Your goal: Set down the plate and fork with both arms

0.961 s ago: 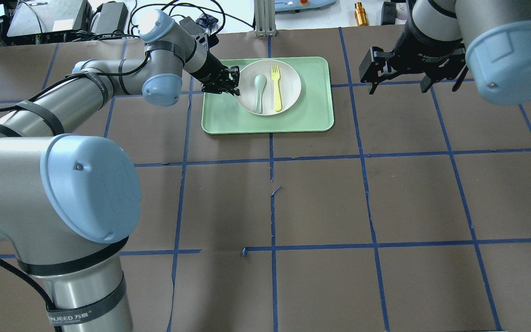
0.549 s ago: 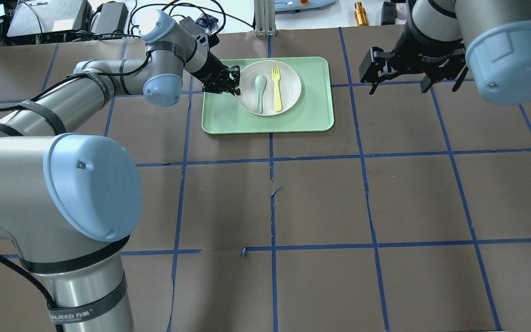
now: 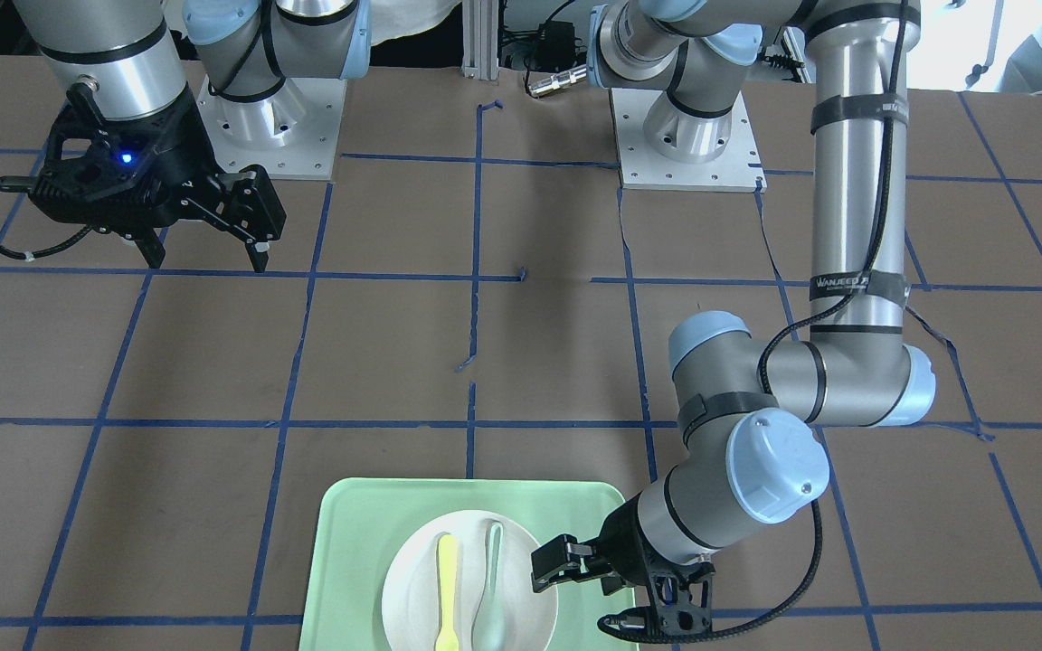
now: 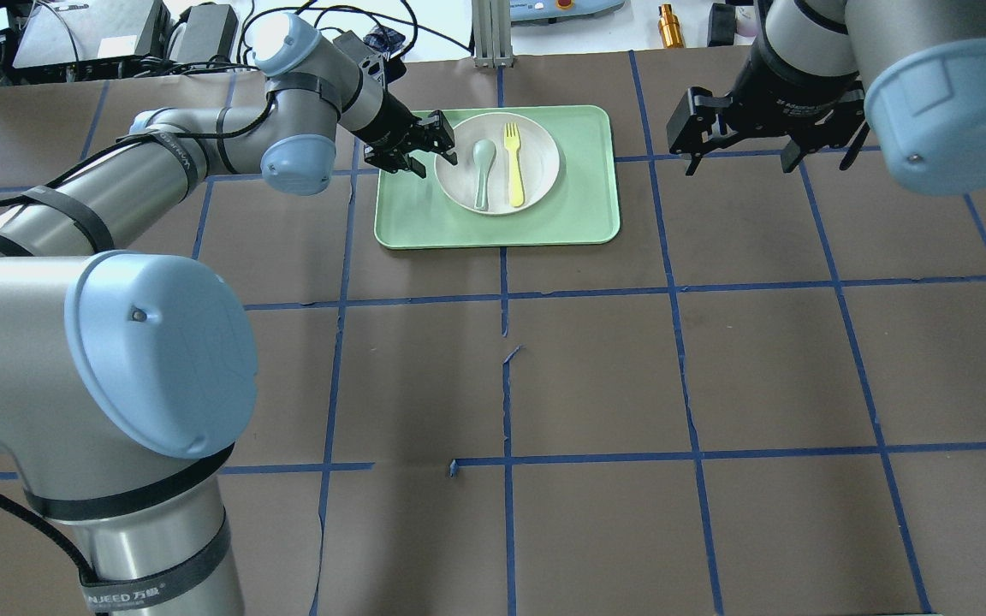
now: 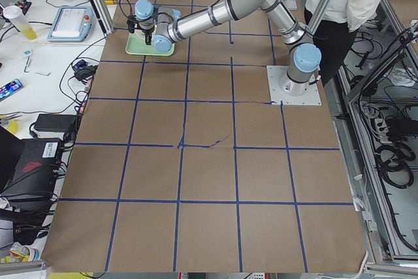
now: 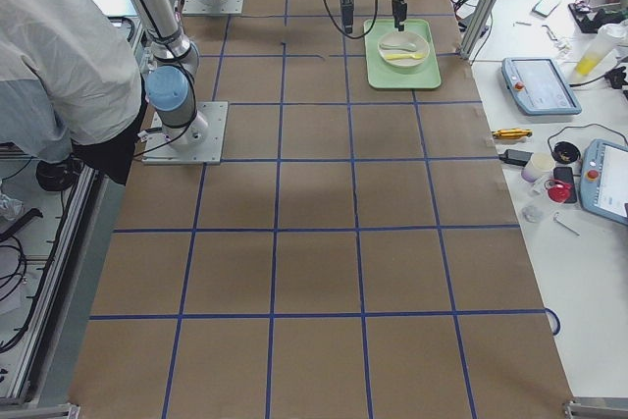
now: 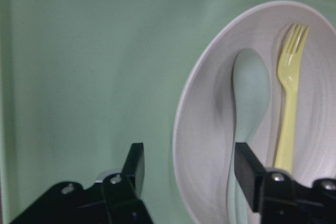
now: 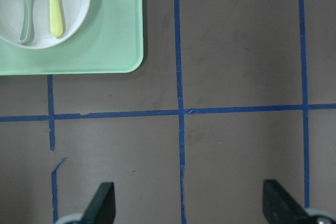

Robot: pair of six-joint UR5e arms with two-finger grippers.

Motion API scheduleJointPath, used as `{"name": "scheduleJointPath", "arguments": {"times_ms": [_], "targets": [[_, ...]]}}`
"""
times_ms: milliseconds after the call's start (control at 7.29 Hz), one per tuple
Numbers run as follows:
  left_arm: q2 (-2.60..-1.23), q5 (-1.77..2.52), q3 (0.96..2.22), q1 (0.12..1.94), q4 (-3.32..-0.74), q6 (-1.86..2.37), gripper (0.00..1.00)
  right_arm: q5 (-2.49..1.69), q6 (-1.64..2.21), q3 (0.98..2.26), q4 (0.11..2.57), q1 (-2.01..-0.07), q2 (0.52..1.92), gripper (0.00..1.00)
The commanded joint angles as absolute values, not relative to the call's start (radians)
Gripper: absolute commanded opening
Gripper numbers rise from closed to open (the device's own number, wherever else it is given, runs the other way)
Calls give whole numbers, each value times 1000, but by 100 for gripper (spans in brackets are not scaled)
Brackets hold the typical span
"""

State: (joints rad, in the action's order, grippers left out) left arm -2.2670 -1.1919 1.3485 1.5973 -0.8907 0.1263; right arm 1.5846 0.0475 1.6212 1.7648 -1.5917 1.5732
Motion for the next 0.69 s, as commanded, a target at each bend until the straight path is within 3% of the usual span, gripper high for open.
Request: {"name": "scheduleJointPath", "arguments": {"times_ms": [0,275,549], "targets": [[-2090,-1321,1466,1586,-974,120,100,1583,48,1620,1766,-1592,1572,100],[-1876,-1484,1647,1591,-1049,100,100,1583,48,1618,1767,-1592,1566,100],[-1696,-1612,1638,1594,-1349,83,100,1583,48,1620,1767,-1591,1566,100]]}}
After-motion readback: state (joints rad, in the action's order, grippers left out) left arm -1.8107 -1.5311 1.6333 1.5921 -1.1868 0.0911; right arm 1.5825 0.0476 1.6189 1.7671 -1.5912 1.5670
